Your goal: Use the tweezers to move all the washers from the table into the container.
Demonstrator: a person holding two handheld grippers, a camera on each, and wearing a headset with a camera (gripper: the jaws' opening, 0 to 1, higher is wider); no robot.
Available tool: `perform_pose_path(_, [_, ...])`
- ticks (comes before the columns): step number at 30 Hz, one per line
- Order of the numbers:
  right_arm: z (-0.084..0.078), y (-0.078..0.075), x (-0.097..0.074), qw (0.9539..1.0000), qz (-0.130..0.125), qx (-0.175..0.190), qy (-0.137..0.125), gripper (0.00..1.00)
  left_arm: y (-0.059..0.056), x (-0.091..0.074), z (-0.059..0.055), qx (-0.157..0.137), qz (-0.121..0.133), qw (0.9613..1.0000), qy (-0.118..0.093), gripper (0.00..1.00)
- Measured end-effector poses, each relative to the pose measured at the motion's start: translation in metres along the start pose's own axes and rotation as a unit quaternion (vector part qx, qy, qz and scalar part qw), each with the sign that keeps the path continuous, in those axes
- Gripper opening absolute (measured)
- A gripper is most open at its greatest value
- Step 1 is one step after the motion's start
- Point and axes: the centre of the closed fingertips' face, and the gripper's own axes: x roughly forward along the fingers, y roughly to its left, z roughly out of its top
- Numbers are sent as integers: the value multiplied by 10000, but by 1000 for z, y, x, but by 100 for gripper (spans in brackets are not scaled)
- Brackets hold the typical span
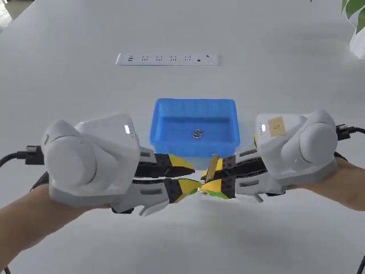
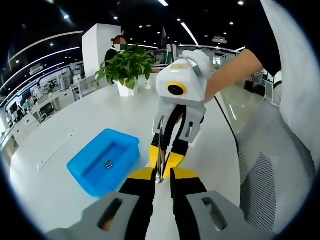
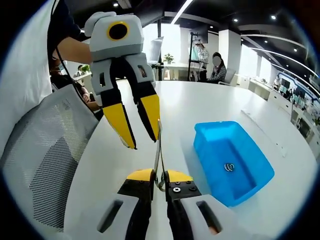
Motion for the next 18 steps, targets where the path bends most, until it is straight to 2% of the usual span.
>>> perform_pose_path(4, [5,-1,-2,10000,-22,9,-27,9,4,-10,-5,-73,153,9999,-4,15])
perform_pose_path(11, [13,-5,-8,9999,-84,-52,19,9,12,-29,-20,-244,466,9986,41,15])
perform_pose_path(18, [26,-13,-17,9998,-165,-108,23,9,16,-46,-26,-384,736,9965,-36,15])
